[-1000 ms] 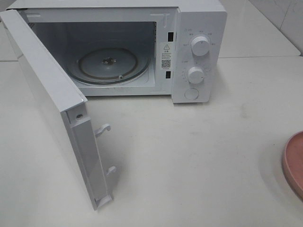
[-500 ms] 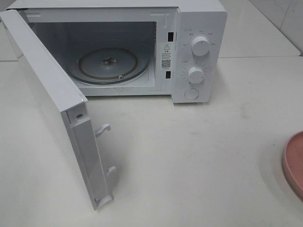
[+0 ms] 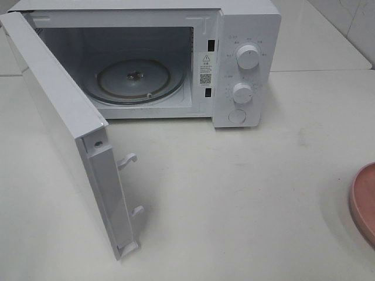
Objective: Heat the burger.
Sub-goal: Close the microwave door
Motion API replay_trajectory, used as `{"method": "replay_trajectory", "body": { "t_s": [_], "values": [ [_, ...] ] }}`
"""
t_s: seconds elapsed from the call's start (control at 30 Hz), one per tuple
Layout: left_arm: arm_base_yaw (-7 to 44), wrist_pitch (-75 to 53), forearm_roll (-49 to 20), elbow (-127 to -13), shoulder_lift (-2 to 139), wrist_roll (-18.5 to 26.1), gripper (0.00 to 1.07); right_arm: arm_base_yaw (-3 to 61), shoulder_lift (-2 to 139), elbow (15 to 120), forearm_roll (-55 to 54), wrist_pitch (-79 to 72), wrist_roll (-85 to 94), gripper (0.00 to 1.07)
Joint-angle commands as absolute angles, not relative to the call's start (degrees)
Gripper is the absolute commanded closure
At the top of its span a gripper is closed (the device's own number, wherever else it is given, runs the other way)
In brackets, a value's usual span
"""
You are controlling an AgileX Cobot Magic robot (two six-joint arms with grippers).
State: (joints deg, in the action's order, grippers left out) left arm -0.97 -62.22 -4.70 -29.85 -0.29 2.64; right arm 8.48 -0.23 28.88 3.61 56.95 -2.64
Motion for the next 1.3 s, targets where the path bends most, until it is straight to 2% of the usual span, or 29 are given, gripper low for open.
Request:
{"method": "replay_trajectory", "body": {
  "t_s": [0.03,0.7,0.87,0.93,0.97,1.0,1.03,1.07,1.1,1.13,1.17,1.2,1.23,1.3],
  "values": [
    [-1.15,-61.48,-4.81,-29.68,-0.63,2.64,0.07,8.02,-2.01,28.76,3.5,57.01,-1.95,0.31],
    [-1.15,-58.73,-6.13,-31.34,1.72,2.81,0.07,8.02,-2.01,28.76,3.5,57.01,-1.95,0.31],
    [-1.15,-55.06,-5.9,-31.4,6.82,3.21,0.13,8.02,-2.01,28.76,3.5,57.01,-1.95,0.31],
    [-1.15,-53.0,-5.84,-31.4,10.6,3.21,0.27,8.02,-2.01,28.76,3.5,57.01,-1.95,0.31],
    [-1.15,-53.0,-5.84,-31.4,10.6,3.21,0.27,8.02,-2.01,28.76,3.5,57.01,-1.95,0.31],
    [-1.09,-51.17,-5.79,-31.34,12.72,3.21,0.38,8.02,-2.01,28.76,3.5,57.01,-1.95,0.31],
    [-1.09,-51.17,-5.79,-31.34,12.72,3.21,0.38,8.02,-2.01,28.76,3.5,57.01,-1.95,0.31],
    [-1.03,-48.41,-5.56,-31.23,14.61,3.21,0.49,8.02,-2.01,28.76,3.5,57.01,-1.95,0.31],
    [-1.03,-47.04,-5.67,-31.0,15.47,3.21,0.54,8.02,-2.01,28.76,3.5,57.01,-1.95,0.31],
    [-1.03,-47.04,-5.67,-31.0,15.47,3.21,0.54,8.02,-2.01,28.76,3.5,57.01,-1.95,0.31],
    [-1.03,-44.52,-5.67,-30.65,16.96,3.04,0.65,8.02,-2.01,28.76,3.5,57.01,-1.95,0.31],
    [-1.03,-42.51,-5.44,-30.42,18.56,3.04,0.69,8.02,-2.01,28.76,3.5,57.01,-1.95,0.31],
    [-1.03,-42.51,-5.44,-30.42,18.56,3.04,0.69,8.02,-2.01,28.76,3.5,57.01,-1.95,0.31],
    [-1.03,-39.19,-5.5,-29.39,21.08,3.04,0.97,8.02,-2.01,28.76,3.5,57.01,-1.95,0.31]
  ]
}}
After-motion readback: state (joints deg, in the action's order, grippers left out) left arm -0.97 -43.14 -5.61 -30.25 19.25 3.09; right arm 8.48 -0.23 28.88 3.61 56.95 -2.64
